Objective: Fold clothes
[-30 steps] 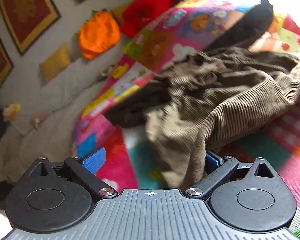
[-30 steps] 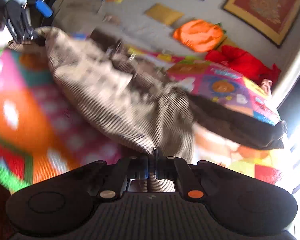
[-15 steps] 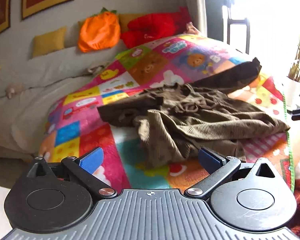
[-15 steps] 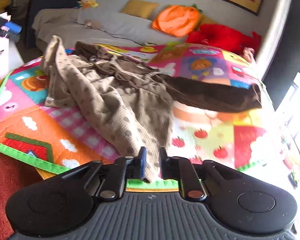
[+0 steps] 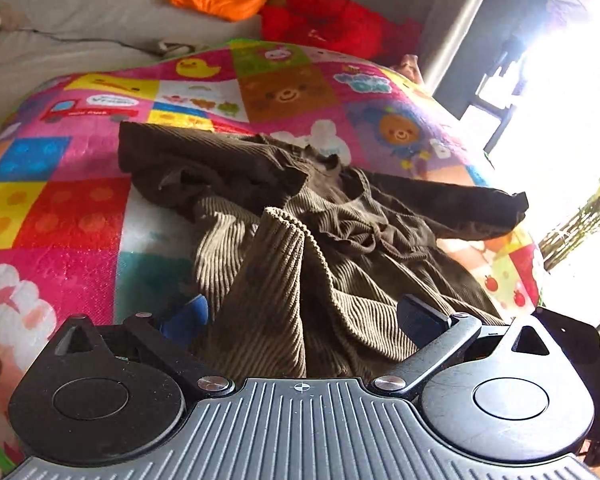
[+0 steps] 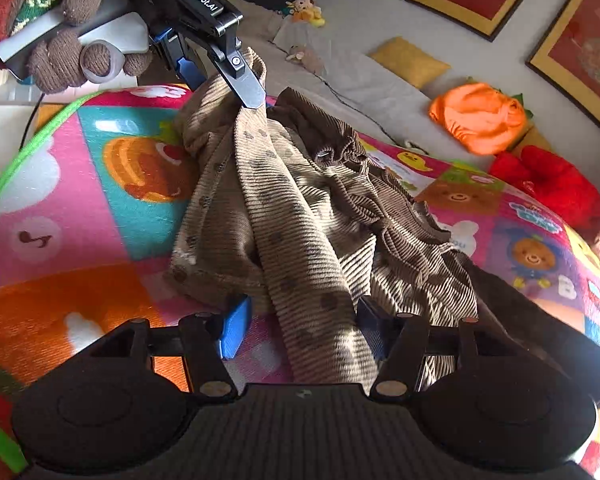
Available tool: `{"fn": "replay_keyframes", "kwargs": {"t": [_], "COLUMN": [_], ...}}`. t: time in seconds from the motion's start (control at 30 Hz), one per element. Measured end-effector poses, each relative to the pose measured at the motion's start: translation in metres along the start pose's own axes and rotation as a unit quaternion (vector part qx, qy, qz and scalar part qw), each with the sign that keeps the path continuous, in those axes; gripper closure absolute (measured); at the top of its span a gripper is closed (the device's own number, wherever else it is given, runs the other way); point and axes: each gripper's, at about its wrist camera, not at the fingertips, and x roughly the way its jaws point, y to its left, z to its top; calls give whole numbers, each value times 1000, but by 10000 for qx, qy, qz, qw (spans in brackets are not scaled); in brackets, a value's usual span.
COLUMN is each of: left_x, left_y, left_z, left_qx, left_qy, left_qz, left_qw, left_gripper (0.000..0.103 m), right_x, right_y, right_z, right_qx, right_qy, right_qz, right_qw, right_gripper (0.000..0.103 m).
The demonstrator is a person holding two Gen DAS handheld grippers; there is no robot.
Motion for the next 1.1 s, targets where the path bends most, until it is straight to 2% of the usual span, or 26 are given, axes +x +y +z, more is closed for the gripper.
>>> {"fn": "replay_keyframes", "kwargs": {"t": [0.03, 0.07, 0.13, 0.2, 0.23, 0.3, 0.37, 0.4, 0.47, 0.5, 0.53, 0.57, 0.63, 0.7, 0.73, 0.83, 0.87, 0.93, 1.0, 1.03, 1.07, 1.1], "left_x": [1, 2, -10, -28, -35, -49, -64, -71, -86, -93, -100, -108, -122, -101, -87, -34, -18, 10, 24, 27, 30, 33], "left_y": [-1, -2, -5, -8, -8, -9, -10, -10, -11, -12, -12, -12, -13, -26, -33, -60, -65, -69, -68, -66, -64, -62], "left_z": [1, 2, 1, -4, -7, -12, -17, -20, -25, -28, -30, -33, -38, -28, -22, -6, -2, 6, 12, 14, 16, 20], "left_qx": [9, 35, 141, 310, 366, 477, 589, 645, 756, 811, 867, 923, 1034, 1075, 1088, 1063, 1042, 995, 1107, 1311, 1512, 1717], "left_qy": [39, 105, 162, 134, 97, 23, -50, -87, -160, -197, -233, -270, -343, -325, -305, -59, 48, 240, 291, 208, 125, 26], "left_qz": [-34, -85, -399, -692, -701, -718, -735, -743, -760, -769, -777, -785, -802, -907, -969, -1067, -982, -673, -164, 143, 451, 729], "left_qw": [10000, 9999, 9990, 9970, 9968, 9963, 9955, 9951, 9941, 9935, 9929, 9923, 9908, 9895, 9889, 9886, 9897, 9925, 9933, 9911, 9874, 9824], "left_gripper": [40, 74, 85, 86, 86, 76, 54, 48, 22, 17, 14, 13, 12, 11, 10, 9, 9, 8, 8, 8, 7, 7], "right_x": [4, 0, -9, -30, -40, -53, -63, -68, -79, -85, -92, -97, -99, -88, -79, -47, -36, -16, -11, -12, -19, -24], "right_y": [-5, -15, -33, -40, -37, -25, -7, 1, 9, 6, -1, -10, -30, -57, -70, -91, -90, -82, -69, -64, -63, -65], "right_z": [2, 4, 7, 9, 8, 0, -10, -17, -28, -32, -35, -37, -40, -41, -41, -39, -37, -35, -40, -44, -50, -55], "right_qx": [75, 368, 909, 1080, 1072, 1044, 869, 728, 615, 697, 845, 1011, 1430, 1984, 2277, 2836, 2803, 2632, 2309, 2155, 2122, 2207], "right_qy": [-19, -65, -167, -332, -334, -223, -20, 75, 182, 179, 141, 80, -22, -64, -93, -153, -90, 125, 428, 540, 532, 625], "right_qz": [19, 130, 361, 671, 832, 1236, 1535, 1586, 1684, 1685, 1610, 1464, 1038, 558, 449, 600, 681, 835, 1027, 1110, 1151, 1253], "right_qw": [10000, 9992, 9951, 9913, 9902, 9866, 9843, 9846, 9836, 9831, 9832, 9840, 9843, 9785, 9727, 9569, 9575, 9610, 9666, 9687, 9690, 9652], "right_gripper": [76, 96, 97, 98, 98, 98, 97, 97, 95, 93, 86, 78, 70, 70, 70, 70, 70, 70, 68, 66, 60, 58]}}
